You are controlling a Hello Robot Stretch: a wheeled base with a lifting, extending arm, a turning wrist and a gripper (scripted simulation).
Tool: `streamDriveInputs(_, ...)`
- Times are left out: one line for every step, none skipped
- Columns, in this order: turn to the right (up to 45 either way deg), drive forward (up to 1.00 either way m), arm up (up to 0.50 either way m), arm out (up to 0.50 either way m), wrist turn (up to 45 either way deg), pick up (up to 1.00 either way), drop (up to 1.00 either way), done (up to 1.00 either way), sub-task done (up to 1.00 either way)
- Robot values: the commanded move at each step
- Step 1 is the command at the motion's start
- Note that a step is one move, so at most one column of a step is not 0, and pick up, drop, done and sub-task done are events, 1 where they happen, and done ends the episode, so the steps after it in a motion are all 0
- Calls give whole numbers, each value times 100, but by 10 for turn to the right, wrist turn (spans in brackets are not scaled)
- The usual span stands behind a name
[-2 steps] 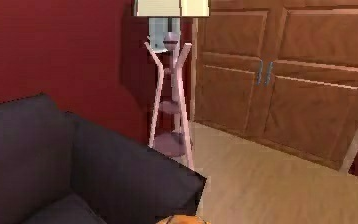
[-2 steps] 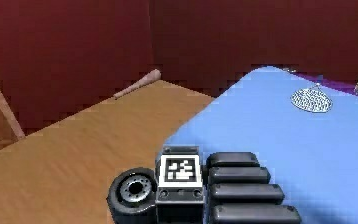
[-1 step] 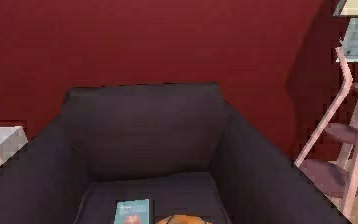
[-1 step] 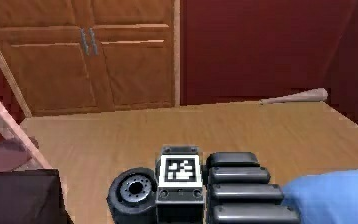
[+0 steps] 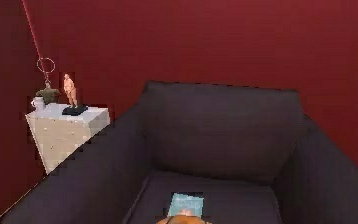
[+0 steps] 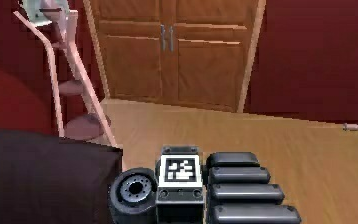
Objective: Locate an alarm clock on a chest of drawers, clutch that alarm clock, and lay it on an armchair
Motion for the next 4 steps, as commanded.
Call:
streamDriveInputs(-450,0,0,0,0,0,0,0,0)
streamDriveInputs(-210,0,0,0,0,0,0,0,0)
streamDriveInputs(0,80,0,0,0,0,0,0,0)
streamDriveInputs(270,0,0,0,0,0,0,0,0)
